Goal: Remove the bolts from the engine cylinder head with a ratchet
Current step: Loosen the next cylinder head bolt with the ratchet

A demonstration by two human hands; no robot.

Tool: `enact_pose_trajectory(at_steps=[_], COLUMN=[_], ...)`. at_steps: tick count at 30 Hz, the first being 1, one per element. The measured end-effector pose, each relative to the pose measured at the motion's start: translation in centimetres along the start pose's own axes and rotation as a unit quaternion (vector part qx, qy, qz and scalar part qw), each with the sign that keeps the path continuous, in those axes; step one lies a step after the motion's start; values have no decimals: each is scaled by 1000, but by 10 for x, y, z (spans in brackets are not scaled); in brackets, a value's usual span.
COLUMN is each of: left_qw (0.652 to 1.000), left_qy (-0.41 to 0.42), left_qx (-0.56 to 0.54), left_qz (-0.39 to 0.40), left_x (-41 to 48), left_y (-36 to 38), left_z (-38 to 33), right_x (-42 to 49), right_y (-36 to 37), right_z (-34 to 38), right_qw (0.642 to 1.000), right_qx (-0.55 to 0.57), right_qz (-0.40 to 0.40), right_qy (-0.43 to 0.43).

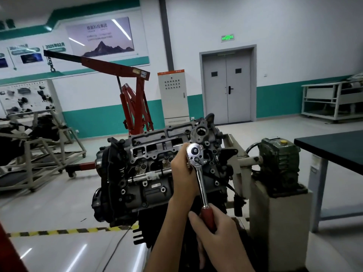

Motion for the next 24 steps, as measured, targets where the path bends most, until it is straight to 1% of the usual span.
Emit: enact_pose_trajectory(at_steps=[2, 3, 5, 7, 9, 10, 11, 13, 15, 16, 17, 18, 19, 21, 22, 24], left_qw=[1000, 1000, 998, 997, 996, 996, 995, 995, 994, 994, 993, 993, 994, 994, 994, 991], left_qy=[5, -12, -46, -57, -67, -71, -75, -86, -93, -97, -101, -104, -103, -105, -109, -120], left_qx=[-2, -17, -31, -31, -35, -30, -26, -19, -18, -19, -20, -17, -13, -12, -21, -42], left_qz=[-10, -9, 7, 31, 49, 51, 54, 56, 54, 55, 56, 50, 36, 1, -15, -43], left_x=[3, 5, 6, 6, 7, 8, 9, 10, 10, 10, 9, 7, 5, 2, 0, -1], left_y=[-1, -2, -4, -8, -13, -16, -18, -22, -25, -25, -25, -25, -25, -23, -20, -16], left_z=[-2, -2, -1, -4, -4, -4, -3, -2, -2, -2, -2, -1, 0, 0, -1, -2], right_x=[0, 3, 13, 29, 50, 62, 75, 96, 103, 103, 97, 86, 72, 38, 22, -1], right_y=[1, -3, -21, -43, -64, -72, -80, -89, -92, -92, -89, -85, -77, -54, -37, 3], right_z=[0, 0, 5, 14, 26, 34, 44, 65, 73, 69, 61, 49, 38, 20, 13, 3], right_qw=[1000, 999, 989, 971, 941, 917, 892, 850, 825, 826, 839, 862, 889, 940, 959, 988], right_qx=[-14, -43, -128, -205, -285, -334, -380, -442, -477, -481, -471, -444, -402, -298, -237, -109], right_qz=[18, 18, 9, 49, 132, 163, 176, 168, 151, 147, 143, 135, 115, 42, 8, -18], right_qy=[-4, -23, -73, -108, -125, -144, -173, -234, -264, -253, -232, -207, -186, -162, -155, -105])
Point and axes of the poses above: each hand's wrist, its own x-axis towards the middle knuckle, its own y-axis out of the palm, z = x × y, the point moved 4 cm from there along x, towards the middle knuckle, and after that the axes turned 8 degrees about -z, right-handed, at the moved point
